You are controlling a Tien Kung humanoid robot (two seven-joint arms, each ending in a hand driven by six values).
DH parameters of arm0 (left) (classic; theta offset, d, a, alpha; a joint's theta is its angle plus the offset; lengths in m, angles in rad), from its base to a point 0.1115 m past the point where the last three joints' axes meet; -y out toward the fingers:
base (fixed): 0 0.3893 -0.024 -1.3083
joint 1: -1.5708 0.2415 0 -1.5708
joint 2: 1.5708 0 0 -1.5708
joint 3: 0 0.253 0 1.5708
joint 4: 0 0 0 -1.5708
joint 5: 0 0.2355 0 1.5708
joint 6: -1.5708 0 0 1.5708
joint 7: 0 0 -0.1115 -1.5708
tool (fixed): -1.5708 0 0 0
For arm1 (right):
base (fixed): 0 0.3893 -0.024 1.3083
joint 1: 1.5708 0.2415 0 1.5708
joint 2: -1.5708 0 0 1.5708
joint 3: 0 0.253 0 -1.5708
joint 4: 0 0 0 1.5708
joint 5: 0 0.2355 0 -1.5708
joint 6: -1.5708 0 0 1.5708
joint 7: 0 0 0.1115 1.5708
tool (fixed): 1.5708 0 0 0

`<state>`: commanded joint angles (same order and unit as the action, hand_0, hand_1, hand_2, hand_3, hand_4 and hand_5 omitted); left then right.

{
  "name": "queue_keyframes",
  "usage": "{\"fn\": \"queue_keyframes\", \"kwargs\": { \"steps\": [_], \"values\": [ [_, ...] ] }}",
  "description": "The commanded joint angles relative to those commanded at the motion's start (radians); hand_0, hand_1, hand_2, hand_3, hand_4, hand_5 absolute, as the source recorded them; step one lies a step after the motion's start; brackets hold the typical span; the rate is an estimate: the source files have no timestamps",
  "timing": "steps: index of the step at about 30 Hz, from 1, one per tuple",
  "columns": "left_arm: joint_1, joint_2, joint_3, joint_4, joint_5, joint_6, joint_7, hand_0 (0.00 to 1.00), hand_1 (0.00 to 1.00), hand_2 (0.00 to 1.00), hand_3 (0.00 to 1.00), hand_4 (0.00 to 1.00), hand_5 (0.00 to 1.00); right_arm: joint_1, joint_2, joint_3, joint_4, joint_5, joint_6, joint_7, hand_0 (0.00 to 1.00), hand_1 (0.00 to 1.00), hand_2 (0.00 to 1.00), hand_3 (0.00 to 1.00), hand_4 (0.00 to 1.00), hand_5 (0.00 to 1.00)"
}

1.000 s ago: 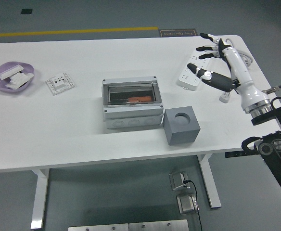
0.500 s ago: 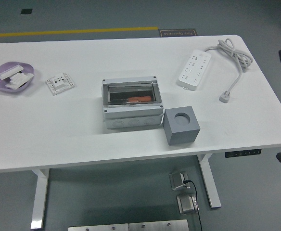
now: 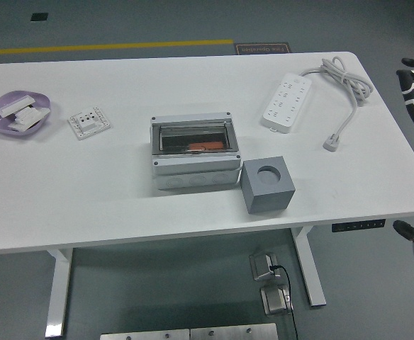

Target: Pick up the cylinder from the cube,place it in the box,flap close box

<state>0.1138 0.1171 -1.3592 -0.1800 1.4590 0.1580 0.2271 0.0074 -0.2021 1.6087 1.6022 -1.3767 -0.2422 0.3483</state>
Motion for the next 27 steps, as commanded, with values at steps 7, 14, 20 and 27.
{"fn": "queue_keyframes", "kwargs": {
  "steps": [7, 14, 20, 27],
  "values": [
    [0.0, -0.004, 0.01, 0.0, -0.02, 0.002, 0.003, 0.63, 0.644, 0.606, 0.619, 0.661, 0.242, 0.009, 0.0, -0.028, -0.031, 0.016, 0.009, -0.004, 0.752, 0.714, 0.746, 0.807, 0.942, 0.625],
    [0.005, -0.005, -0.02, 0.0, -0.003, 0.003, 0.015, 0.63, 0.644, 0.606, 0.619, 0.661, 0.242, 0.03, 0.015, -0.073, -0.076, 0.034, 0.024, 0.006, 0.751, 0.71, 0.743, 0.809, 0.946, 0.635],
    [0.012, -0.014, -0.059, 0.0, 0.03, 0.001, 0.023, 0.63, 0.644, 0.606, 0.62, 0.661, 0.241, 0.064, 0.013, -0.123, -0.109, 0.051, 0.056, -0.004, 0.746, 0.708, 0.742, 0.809, 0.95, 0.646],
    [0.012, -0.022, -0.074, 0.0, 0.046, 0.001, 0.024, 0.63, 0.645, 0.606, 0.618, 0.661, 0.241, 0.104, 0.006, -0.192, -0.139, 0.072, 0.078, -0.02, 0.747, 0.712, 0.741, 0.813, 0.954, 0.653]
  ]
}}
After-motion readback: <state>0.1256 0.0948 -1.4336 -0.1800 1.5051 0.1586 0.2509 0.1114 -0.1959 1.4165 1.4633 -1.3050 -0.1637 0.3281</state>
